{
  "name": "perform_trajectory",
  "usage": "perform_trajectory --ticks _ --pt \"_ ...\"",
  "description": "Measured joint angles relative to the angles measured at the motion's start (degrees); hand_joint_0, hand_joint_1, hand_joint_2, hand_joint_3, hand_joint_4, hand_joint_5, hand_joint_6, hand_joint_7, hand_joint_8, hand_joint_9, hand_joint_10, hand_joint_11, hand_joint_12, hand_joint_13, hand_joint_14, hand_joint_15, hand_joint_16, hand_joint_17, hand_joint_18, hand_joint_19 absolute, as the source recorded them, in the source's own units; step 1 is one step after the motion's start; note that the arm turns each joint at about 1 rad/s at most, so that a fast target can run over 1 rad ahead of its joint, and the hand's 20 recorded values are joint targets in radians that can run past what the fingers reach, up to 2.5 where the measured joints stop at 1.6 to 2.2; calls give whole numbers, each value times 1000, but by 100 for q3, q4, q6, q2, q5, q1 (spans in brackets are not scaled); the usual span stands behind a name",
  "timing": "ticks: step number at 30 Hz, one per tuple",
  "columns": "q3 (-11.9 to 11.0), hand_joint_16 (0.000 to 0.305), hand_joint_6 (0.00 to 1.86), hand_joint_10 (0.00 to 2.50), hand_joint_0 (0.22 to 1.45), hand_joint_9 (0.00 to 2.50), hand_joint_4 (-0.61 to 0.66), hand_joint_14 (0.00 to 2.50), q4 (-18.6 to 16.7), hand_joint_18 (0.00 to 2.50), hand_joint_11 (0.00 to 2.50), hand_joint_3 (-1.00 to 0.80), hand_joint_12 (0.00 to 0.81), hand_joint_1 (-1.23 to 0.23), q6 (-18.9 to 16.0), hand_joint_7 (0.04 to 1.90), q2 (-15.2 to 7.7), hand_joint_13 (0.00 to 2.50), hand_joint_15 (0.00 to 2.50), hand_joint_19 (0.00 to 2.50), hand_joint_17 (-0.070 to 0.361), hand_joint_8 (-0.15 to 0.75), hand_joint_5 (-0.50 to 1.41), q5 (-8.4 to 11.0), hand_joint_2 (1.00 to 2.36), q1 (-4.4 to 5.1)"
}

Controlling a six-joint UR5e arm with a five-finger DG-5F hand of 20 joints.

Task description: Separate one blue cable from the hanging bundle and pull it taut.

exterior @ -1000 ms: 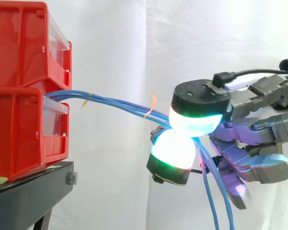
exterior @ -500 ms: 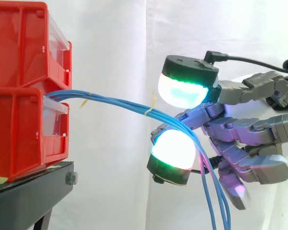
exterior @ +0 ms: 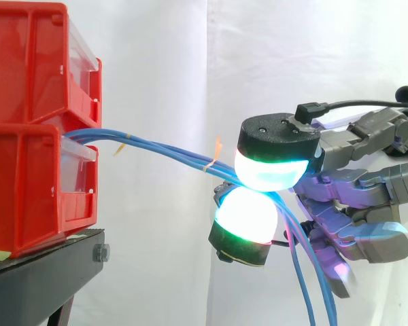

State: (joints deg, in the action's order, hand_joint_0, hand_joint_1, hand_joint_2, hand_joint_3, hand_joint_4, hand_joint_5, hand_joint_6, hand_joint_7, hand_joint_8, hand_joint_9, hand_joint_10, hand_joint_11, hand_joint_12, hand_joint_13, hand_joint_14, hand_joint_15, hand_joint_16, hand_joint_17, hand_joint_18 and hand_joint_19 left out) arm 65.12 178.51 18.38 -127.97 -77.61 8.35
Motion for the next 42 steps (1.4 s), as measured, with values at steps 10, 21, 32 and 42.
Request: perform_trajectory --ticks 10,21,32,42 --pt "-1 75 501 27 692 2193 94 24 0 1260 748 -392 291 -876 -1 1326 0 1604 730 412 168 159 146 2 1007 1" --pt "-1 93 502 23 415 2244 110 20 0 1417 552 -500 323 -283 7 1317 0 1690 655 305 209 159 153 7 1000 1" --pt "-1 67 502 24 627 2208 11 22 0 1157 570 -500 288 -410 -10 1280 -1 1583 652 450 151 52 148 10 1000 -2" --pt "-2 66 503 27 756 2173 -16 21 0 1159 642 -386 296 -688 -27 1260 0 1562 668 458 148 113 150 18 1009 -10"
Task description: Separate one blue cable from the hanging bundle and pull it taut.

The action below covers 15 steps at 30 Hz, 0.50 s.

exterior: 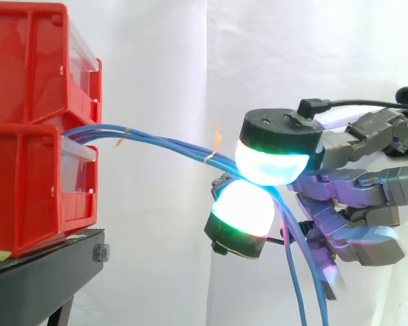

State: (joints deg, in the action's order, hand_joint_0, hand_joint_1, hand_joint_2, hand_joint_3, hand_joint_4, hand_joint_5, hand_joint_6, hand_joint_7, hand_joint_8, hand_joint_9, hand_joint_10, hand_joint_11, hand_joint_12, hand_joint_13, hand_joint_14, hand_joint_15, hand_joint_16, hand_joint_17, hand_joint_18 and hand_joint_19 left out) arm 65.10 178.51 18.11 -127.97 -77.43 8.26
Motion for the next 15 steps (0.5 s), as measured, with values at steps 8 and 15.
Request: perform_trajectory --ticks 8,15 --pt "0 68 503 24 732 2150 -20 21 -1 1168 654 -211 293 -709 4 1266 0 1570 689 449 153 156 149 1 1017 -2" --pt "-1 76 504 26 708 2170 -17 20 -24 1237 633 -171 308 -764 34 1296 0 1607 670 385 171 174 152 18 1010 9"
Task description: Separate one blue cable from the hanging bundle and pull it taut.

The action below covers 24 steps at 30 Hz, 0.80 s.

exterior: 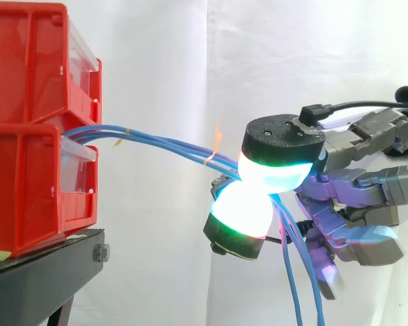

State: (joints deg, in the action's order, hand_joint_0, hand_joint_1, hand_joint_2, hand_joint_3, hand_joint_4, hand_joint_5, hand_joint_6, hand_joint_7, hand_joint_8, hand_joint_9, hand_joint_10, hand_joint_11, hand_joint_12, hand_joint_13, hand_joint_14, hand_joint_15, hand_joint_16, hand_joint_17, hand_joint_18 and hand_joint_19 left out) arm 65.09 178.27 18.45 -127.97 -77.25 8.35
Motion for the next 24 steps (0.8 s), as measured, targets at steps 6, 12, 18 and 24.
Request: perform_trajectory --ticks 6,12,18,24 --pt "-3 93 503 24 591 2167 65 19 -188 1369 571 -142 357 -908 -7 1329 0 1649 633 292 209 210 149 22 1147 24" --pt "-3 94 502 22 506 2151 136 20 -411 1337 583 -433 346 -794 -8 1344 0 1620 646 315 211 203 145 64 1003 28" --pt "-4 87 501 22 461 2151 90 19 -434 1243 580 -500 323 -510 -2 1341 -2 1597 669 373 195 179 147 77 1000 31" --pt "-1 74 501 26 574 2159 27 23 -411 1134 628 -500 292 -383 8 1298 -1 1566 699 453 166 131 146 78 1000 31"
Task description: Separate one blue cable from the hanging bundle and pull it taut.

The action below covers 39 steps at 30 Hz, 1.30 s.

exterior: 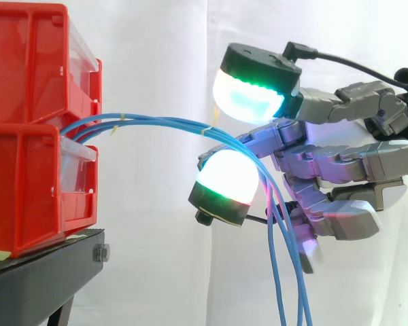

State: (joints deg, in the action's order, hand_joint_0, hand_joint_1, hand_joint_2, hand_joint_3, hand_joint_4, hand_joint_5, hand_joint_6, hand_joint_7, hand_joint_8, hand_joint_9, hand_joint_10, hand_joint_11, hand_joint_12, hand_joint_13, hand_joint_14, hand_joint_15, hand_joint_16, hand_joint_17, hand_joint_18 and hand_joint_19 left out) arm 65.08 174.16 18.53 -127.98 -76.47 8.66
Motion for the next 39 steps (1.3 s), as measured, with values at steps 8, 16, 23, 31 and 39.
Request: perform_trajectory --ticks 8,16,23,31,39 --pt "0 69 503 29 745 2186 38 24 20 1133 700 -455 303 -653 -2 1292 1 1571 698 469 155 106 147 0 1004 2" --pt "1 71 503 28 727 2159 -2 21 30 1142 704 -216 306 -705 1 1299 1 1566 704 455 160 164 148 0 1017 3" --pt "-2 78 503 27 702 2164 -1 22 31 1201 692 -165 316 -809 1 1318 1 1582 683 377 176 183 151 0 1012 4" --pt "0 90 502 25 645 2155 73 18 36 1294 640 -109 349 -981 -7 1352 0 1599 643 315 203 209 149 0 1004 4" --pt "1 84 500 23 493 2129 116 21 40 1181 638 -500 318 -701 -8 1358 1 1545 682 388 189 169 145 0 1000 4"
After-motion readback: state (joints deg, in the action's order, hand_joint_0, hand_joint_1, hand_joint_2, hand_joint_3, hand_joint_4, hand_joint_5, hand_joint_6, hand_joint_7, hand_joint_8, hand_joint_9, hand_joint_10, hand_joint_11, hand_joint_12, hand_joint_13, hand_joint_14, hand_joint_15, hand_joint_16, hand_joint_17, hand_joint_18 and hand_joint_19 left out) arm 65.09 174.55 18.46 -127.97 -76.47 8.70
